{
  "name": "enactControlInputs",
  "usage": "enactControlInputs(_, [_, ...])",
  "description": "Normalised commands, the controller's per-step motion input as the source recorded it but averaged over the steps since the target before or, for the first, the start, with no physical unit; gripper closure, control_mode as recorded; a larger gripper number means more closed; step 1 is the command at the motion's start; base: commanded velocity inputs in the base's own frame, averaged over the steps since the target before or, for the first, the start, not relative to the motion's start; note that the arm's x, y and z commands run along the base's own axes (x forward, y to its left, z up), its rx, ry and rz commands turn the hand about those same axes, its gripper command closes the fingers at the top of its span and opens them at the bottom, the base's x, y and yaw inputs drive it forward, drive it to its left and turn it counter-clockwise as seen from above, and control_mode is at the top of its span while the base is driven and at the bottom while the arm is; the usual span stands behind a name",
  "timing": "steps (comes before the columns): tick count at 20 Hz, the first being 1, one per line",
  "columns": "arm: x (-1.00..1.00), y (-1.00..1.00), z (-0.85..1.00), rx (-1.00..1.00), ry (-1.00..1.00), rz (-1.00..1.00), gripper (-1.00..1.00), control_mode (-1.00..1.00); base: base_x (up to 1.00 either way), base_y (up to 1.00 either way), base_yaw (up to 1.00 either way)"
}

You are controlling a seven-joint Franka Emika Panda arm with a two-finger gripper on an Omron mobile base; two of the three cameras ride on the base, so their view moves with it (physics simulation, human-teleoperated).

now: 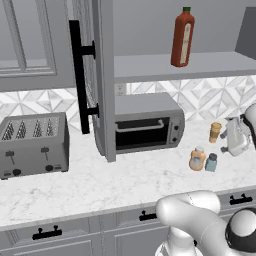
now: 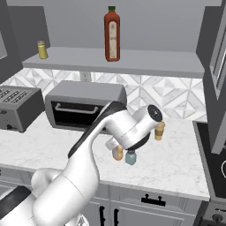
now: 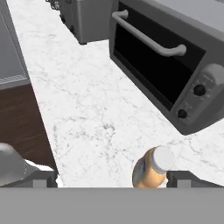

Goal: Put the shaker and condiment bottle from the counter next to their counterparts in the cabinet.

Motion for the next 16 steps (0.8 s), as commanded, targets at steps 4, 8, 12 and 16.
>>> enactControlInputs(4, [0.0,-0.19,-0.36,0.0,-0.06,0.04,-1.0,-1.0,0.0,0.0,0.0])
enactControlInputs(8, [0.0,-0.26,-0.28,0.01,-0.1,0.06,-1.0,-1.0,0.0,0.0,0.0])
enactControlInputs(12, [0.0,-0.52,-0.41,0.01,-0.13,0.1,-1.0,-1.0,0.0,0.0,0.0])
enactControlInputs(16, [0.0,-0.53,-0.33,0.06,-0.16,0.13,-1.0,-1.0,0.0,0.0,0.0])
